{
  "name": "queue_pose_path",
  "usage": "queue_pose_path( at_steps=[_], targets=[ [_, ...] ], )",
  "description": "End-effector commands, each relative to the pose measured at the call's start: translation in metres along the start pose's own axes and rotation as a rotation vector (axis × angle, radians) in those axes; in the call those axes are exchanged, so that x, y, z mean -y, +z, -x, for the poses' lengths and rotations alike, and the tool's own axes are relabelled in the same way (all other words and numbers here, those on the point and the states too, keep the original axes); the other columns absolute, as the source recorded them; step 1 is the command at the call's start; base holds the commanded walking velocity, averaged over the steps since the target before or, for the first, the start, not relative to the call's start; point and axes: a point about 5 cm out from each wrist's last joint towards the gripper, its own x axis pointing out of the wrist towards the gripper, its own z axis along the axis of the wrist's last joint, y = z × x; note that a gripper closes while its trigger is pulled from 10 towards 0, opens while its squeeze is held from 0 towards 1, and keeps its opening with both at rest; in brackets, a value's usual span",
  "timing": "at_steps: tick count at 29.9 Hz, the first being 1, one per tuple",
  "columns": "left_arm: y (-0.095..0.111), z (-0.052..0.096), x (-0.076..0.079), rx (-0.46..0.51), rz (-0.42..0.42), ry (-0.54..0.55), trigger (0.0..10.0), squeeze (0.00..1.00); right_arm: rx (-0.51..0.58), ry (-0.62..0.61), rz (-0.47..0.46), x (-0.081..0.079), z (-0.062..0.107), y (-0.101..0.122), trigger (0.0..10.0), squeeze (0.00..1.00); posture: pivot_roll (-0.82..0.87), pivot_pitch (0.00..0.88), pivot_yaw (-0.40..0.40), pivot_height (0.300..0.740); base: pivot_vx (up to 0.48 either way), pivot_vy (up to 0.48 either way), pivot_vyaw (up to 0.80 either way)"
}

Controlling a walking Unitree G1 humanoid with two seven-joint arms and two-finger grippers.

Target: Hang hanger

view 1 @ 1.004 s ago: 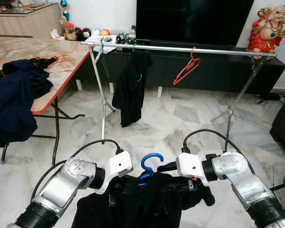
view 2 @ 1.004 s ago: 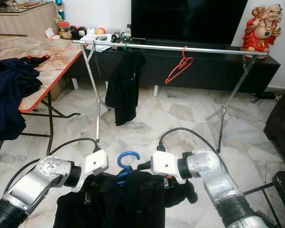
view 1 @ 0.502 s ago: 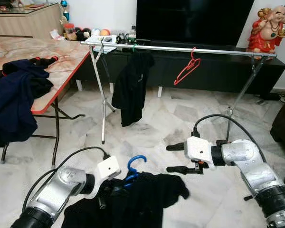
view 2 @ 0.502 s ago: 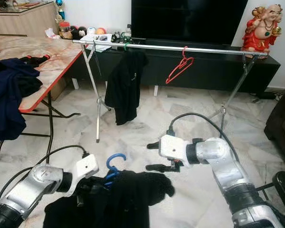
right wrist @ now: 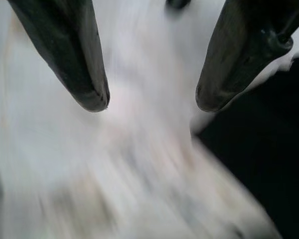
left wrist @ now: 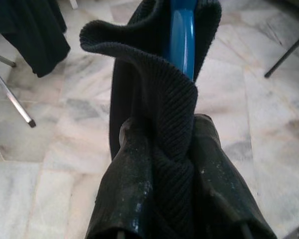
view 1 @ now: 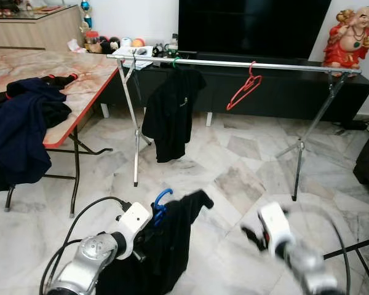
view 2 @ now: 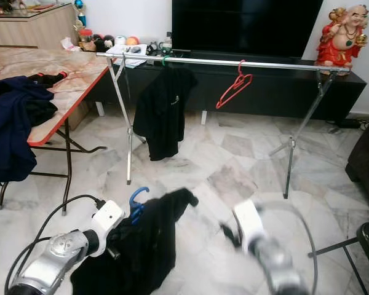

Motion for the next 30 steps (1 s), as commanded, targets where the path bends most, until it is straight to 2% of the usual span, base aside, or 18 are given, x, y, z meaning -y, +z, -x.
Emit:
queue_pose_path(
  at_steps=[1,3,5,6,8,11,13,23,30],
  targets=[
    [0.005,0.003,-0.003,0.066,0.036,0.06,10.0,0.0,-0.073,-0.107,-0.158,0.003,0.004,-0.026,10.0,0.0,0.05,0.0,0.021,0.74,0.0,0.0,0.0],
    [0.004,0.004,-0.003,0.067,0.049,0.063,10.0,0.0,-0.09,-0.125,-0.186,0.002,0.006,-0.033,10.0,0.0,0.05,0.0,0.023,0.74,0.0,0.0,0.0],
    [0.001,0.004,0.001,0.063,0.074,0.072,10.0,0.0,-0.157,-0.167,-0.245,-0.002,0.013,-0.06,10.0,0.0,0.06,0.0,0.02,0.74,0.0,0.0,0.0],
    [-0.004,0.004,0.006,0.058,0.119,0.085,10.0,0.0,-0.223,-0.173,-0.257,-0.009,0.02,-0.083,10.0,0.0,0.06,0.0,0.022,0.74,0.0,0.0,0.0],
    [-0.007,0.004,0.009,0.055,0.145,0.099,10.0,0.0,-0.247,-0.16,-0.234,-0.013,0.023,-0.092,10.0,0.0,0.05,0.0,0.032,0.74,0.0,0.0,0.0],
    [-0.012,0.003,0.01,0.033,0.133,0.121,10.0,0.0,-0.266,-0.189,-0.26,-0.017,0.026,-0.1,10.0,0.0,0.04,0.0,0.049,0.74,0.0,0.0,0.0],
    [-0.015,0.001,0.012,0.009,0.115,0.117,10.0,0.0,-0.292,-0.229,-0.232,-0.016,0.029,-0.107,10.0,0.0,0.02,0.0,0.054,0.74,0.259,0.0,0.0],
    [-0.017,0.001,0.012,-0.002,0.118,0.131,10.0,0.0,-0.297,-0.243,-0.181,-0.014,0.028,-0.105,10.0,0.0,0.03,0.0,0.045,0.74,0.367,0.0,0.0],
    [-0.023,0.007,0.0,-0.022,0.129,0.195,10.0,0.0,-0.297,-0.219,-0.149,-0.022,0.026,-0.102,10.0,0.0,0.03,0.0,0.037,0.74,0.48,0.0,0.0]
  ],
)
